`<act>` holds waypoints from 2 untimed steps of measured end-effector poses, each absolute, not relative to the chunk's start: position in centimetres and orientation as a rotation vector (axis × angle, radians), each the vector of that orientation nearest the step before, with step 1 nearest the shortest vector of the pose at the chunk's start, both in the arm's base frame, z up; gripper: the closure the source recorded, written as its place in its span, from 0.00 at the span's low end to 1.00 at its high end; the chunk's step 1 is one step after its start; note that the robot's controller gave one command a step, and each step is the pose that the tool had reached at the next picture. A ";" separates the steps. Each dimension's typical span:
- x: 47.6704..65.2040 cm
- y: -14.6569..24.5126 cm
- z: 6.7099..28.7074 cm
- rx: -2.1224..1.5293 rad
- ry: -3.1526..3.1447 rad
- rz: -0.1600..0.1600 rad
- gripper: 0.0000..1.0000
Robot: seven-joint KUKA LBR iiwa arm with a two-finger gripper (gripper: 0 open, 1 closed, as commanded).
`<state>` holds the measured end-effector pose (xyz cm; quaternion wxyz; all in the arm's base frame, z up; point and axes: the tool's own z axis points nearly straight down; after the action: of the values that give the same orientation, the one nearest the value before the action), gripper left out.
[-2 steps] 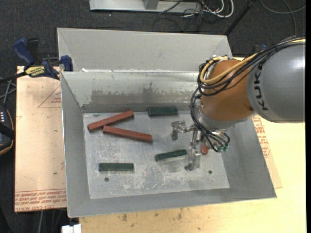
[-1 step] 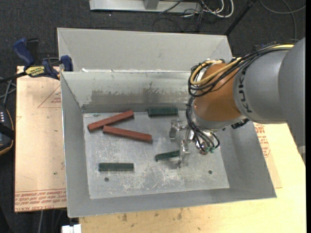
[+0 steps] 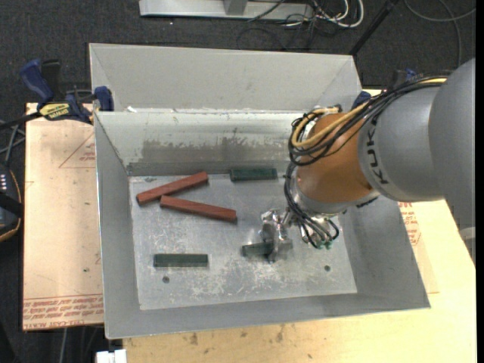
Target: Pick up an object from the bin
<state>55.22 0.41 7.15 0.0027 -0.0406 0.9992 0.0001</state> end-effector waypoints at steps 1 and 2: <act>55.2 0.4 7.1 -0.128 3.134 0.000 1.00; 55.2 0.4 7.3 -0.128 3.135 0.000 1.00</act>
Offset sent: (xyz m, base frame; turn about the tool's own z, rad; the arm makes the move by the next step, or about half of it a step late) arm 0.0001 0.0000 0.0186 0.0000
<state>55.19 0.42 7.28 0.0020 -0.0408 0.9992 0.0001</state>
